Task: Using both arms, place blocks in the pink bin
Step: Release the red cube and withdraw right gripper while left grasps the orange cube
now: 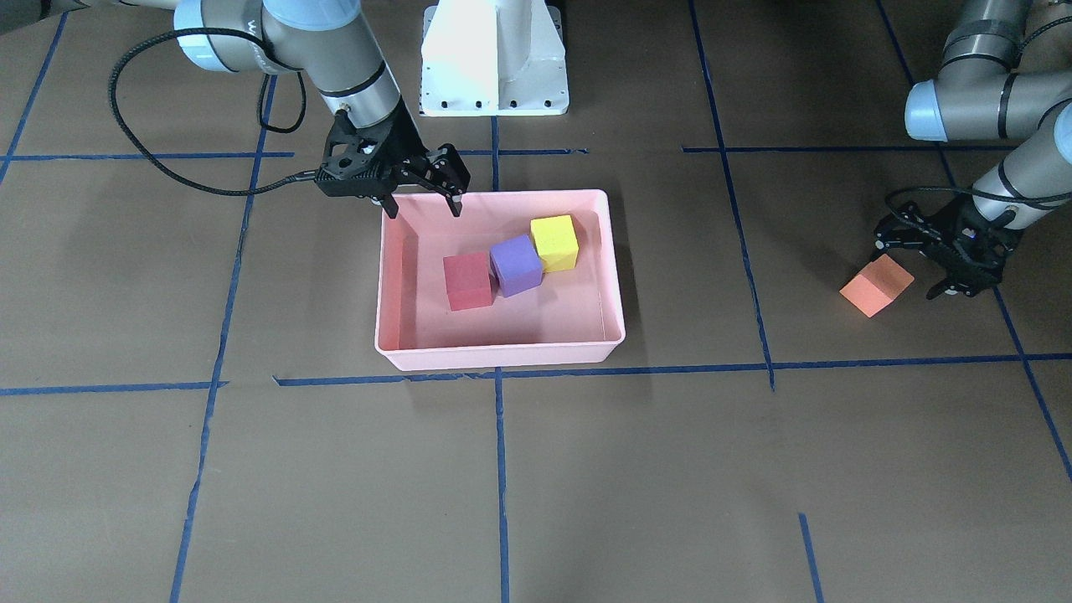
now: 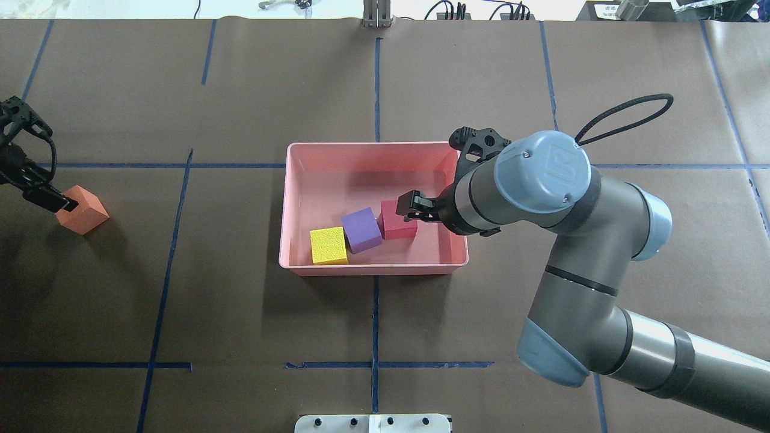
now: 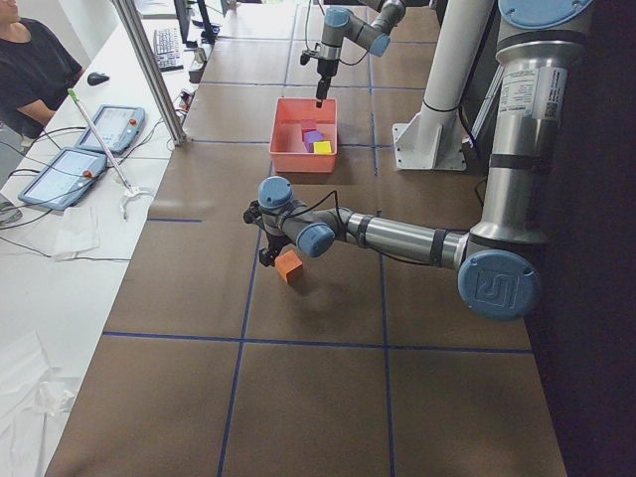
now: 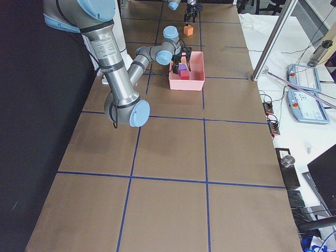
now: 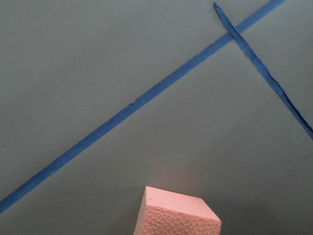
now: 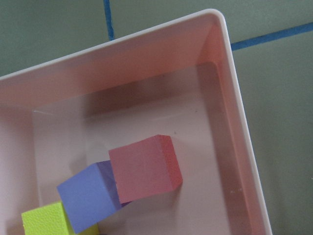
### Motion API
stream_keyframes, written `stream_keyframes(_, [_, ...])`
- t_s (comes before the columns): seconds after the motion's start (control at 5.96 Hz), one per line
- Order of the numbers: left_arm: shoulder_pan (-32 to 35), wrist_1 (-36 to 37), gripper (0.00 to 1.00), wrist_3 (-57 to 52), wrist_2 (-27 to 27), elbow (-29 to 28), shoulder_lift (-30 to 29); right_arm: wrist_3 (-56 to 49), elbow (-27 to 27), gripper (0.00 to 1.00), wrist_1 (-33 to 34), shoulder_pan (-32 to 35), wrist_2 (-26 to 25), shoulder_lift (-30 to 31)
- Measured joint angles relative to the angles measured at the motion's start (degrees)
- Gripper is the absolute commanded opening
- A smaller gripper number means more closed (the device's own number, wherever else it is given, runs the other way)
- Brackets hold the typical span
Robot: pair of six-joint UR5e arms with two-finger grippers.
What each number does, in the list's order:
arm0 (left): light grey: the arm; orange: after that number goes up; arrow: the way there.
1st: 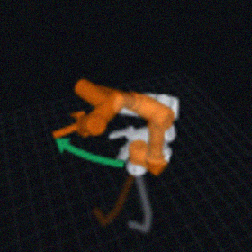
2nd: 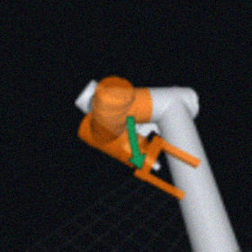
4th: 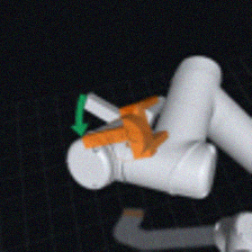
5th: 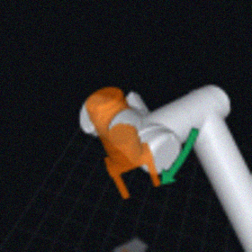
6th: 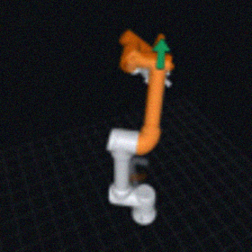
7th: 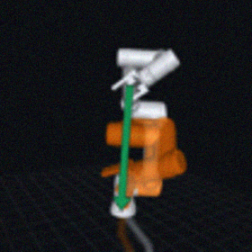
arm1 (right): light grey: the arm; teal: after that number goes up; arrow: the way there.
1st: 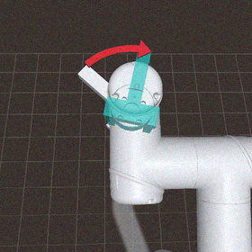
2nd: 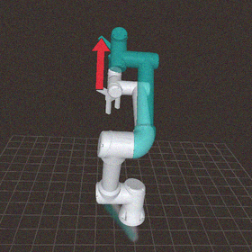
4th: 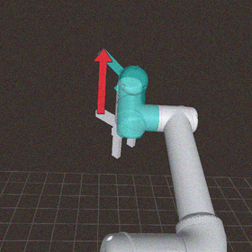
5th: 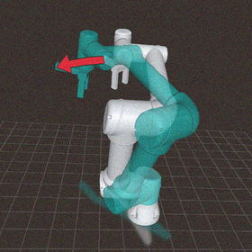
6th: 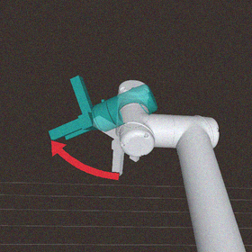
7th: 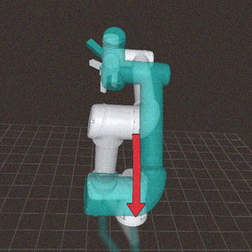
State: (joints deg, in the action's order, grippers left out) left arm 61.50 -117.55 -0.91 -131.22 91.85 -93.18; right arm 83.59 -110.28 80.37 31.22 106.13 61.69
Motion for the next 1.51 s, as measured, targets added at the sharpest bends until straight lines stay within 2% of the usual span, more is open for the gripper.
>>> stream_keyframes(0.34, [-1.0, -0.3, 1.00, -1.4, -0.3, -1.9, -0.8, -0.3, -1.6, 1.00, 0.0, 3.0, 3.7, 1.5])
stream_keyframes(1.01, [-4.1, -0.5, 1.00, -1.4, 1.1, -4.3, -1.5, -0.4, -1.9, 1.00, 0.0, 4.5, 4.8, 1.8])
stream_keyframes(1.17, [-4.8, -0.5, 0.42, -1.2, 2.2, -4.5, -1.6, -0.7, -2.0, 1.00, 0.0, 4.8, 4.8, 2.0])
stream_keyframes(1.34, [-5.5, -0.5, 0.04, -0.8, 2.7, -4.6, -1.8, -1.2, -2.5, 1.00, 0.0, 5.3, 4.8, 2.3])
stream_keyframes(1.51, [-5.8, -0.5, 0.00, 0.1, 2.6, -4.2, -2.1, -1.5, -3.9, 1.00, 0.0, 6.0, 5.1, 3.5])
